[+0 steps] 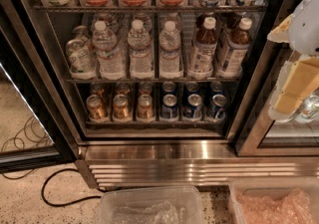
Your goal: Pick water bottle from middle shelf of fridge
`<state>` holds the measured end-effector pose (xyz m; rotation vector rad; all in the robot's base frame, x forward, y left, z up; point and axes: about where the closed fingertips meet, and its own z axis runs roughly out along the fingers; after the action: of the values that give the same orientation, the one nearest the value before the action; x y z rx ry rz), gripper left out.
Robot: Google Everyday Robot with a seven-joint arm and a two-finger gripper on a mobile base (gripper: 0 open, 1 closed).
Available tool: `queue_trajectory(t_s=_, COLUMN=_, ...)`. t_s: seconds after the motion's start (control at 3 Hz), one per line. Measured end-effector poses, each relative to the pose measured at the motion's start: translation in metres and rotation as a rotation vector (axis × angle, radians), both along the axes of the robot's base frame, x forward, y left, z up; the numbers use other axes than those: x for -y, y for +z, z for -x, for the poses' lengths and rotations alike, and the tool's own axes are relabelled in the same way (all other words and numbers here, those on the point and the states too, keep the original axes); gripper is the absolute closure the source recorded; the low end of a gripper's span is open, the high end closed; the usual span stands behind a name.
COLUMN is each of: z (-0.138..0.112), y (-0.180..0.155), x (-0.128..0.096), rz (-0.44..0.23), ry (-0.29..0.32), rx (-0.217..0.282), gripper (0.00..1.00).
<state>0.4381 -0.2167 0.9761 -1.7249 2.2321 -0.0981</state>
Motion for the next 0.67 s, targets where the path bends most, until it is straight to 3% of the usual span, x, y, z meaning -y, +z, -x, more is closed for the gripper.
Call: queue_trajectory(t_s=0.67, z=-0.0011, y=-0.0008, x=-0.0068, rz=-0.021, ry=0.0, rx=0.023, gripper=0.0)
